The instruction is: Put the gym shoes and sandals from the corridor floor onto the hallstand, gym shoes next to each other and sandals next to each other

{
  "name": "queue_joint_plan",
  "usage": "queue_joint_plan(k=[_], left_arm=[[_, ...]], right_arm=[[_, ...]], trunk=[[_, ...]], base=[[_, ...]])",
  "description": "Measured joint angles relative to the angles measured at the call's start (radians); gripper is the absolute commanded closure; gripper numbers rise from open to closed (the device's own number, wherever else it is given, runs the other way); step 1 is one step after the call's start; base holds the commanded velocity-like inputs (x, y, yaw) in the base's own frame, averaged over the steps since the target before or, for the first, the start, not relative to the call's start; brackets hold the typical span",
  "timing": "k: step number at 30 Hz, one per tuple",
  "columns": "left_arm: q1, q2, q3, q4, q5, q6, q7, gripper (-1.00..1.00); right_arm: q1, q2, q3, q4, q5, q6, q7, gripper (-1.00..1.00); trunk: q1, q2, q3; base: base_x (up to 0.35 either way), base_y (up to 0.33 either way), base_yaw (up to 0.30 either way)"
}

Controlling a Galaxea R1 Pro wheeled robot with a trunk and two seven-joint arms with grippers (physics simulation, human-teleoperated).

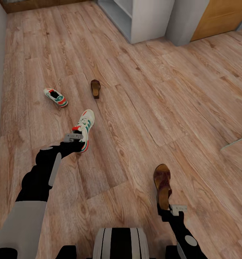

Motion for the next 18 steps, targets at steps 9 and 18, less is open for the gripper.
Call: queue_joint_plan(k=[9, 18], left_arm=[[0.009, -0.002, 0.001, 0.005, 0.005, -0.014, 0.0, 1.0], [0.063, -0.029, 0.001, 0.387, 0.067, -0.428, -0.001, 1.0]], right_arm=[[0.0, 0.004, 0.004, -0.351, 0.001, 0.135, 0.0, 1.0], [0.0, 0.008, 0.011, -0.593, 0.008, 0.59, 0.002, 1.0]], trunk=[[-0.004, 0.002, 0.035], [-0.008, 0.004, 0.07]], base=[[0.0, 0.0, 0.0], [0.0, 0.0, 0.0]])
